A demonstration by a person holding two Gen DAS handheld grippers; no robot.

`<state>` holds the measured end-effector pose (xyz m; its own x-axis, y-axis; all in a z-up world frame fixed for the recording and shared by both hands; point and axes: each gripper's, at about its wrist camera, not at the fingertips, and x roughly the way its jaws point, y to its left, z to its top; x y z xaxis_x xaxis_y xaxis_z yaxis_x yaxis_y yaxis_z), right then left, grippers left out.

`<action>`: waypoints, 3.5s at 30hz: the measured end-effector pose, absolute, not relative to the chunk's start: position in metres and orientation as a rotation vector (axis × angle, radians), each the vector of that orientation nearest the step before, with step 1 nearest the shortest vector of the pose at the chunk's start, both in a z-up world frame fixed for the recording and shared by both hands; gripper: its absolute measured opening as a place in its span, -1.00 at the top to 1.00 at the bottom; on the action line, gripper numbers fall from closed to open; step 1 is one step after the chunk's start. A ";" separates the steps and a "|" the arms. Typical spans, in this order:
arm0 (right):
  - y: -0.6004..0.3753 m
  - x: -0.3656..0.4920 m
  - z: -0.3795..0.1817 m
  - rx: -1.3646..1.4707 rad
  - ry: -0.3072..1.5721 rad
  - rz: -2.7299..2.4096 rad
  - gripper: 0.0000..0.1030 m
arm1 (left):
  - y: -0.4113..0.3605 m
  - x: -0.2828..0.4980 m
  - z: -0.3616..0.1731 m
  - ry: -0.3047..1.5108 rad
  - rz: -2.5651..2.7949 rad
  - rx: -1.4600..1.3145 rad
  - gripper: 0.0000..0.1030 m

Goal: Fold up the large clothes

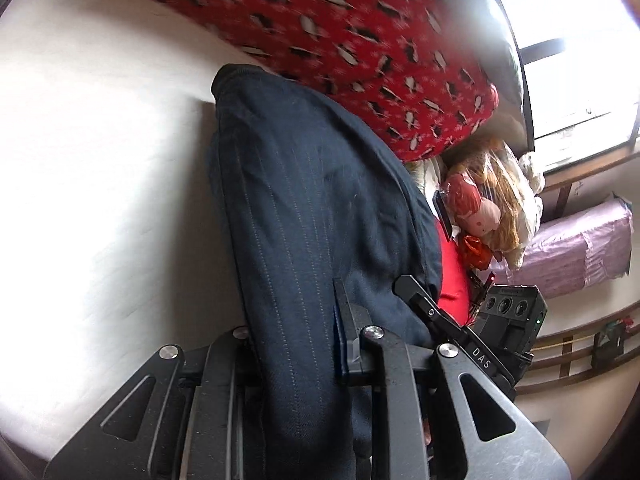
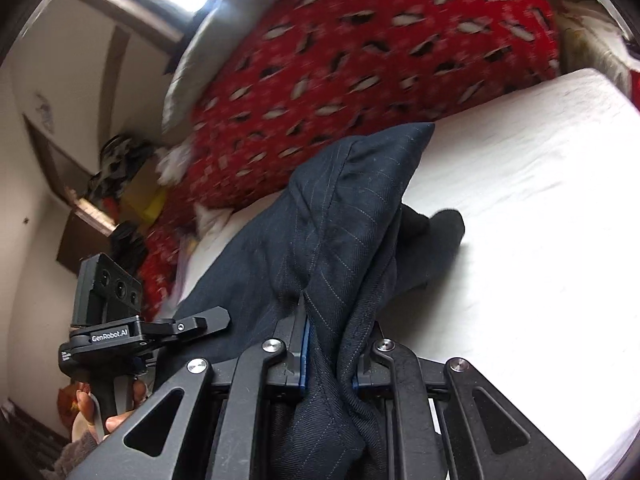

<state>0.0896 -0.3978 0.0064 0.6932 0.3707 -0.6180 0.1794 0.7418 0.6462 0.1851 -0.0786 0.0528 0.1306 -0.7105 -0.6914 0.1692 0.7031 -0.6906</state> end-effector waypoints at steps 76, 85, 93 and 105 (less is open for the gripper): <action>-0.242 -0.055 0.024 0.207 1.028 -0.351 -0.72 | -0.021 0.007 0.033 1.045 -0.396 0.068 -0.31; -0.209 -0.096 0.029 0.116 1.015 -0.364 -0.74 | -0.019 -0.015 0.022 1.007 -0.312 0.132 -0.31; -0.218 -0.111 0.043 0.143 0.967 -0.418 -0.74 | -0.017 -0.033 0.038 0.944 -0.289 0.161 -0.33; -0.218 -0.121 0.048 0.166 0.948 -0.437 -0.74 | -0.024 -0.047 0.042 0.948 -0.350 0.181 -0.33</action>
